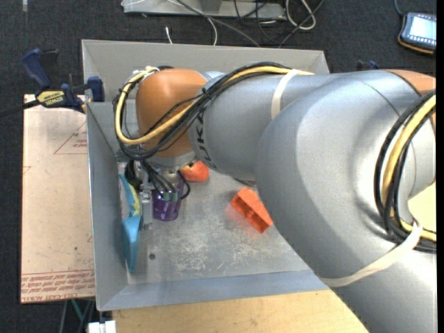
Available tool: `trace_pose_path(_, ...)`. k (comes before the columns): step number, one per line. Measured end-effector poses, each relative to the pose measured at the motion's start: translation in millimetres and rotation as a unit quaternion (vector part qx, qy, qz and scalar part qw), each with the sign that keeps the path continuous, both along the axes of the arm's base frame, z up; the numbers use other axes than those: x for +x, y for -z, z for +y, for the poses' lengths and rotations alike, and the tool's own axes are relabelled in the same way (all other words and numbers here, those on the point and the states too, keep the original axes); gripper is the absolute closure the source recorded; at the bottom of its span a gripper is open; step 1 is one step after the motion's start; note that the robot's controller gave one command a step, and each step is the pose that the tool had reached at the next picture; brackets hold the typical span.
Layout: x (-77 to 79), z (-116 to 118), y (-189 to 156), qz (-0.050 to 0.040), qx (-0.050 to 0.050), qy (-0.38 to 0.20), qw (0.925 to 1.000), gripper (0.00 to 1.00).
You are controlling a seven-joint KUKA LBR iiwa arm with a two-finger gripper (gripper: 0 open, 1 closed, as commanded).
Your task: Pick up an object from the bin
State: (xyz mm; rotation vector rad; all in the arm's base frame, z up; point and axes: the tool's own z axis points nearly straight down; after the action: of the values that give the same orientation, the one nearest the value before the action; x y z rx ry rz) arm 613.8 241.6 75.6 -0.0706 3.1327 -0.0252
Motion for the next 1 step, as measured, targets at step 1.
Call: trace_pose_path(1, -10.4, -4.3, -17.8, -0.0024, 0.007, 0.031, 0.9995, 0.0)
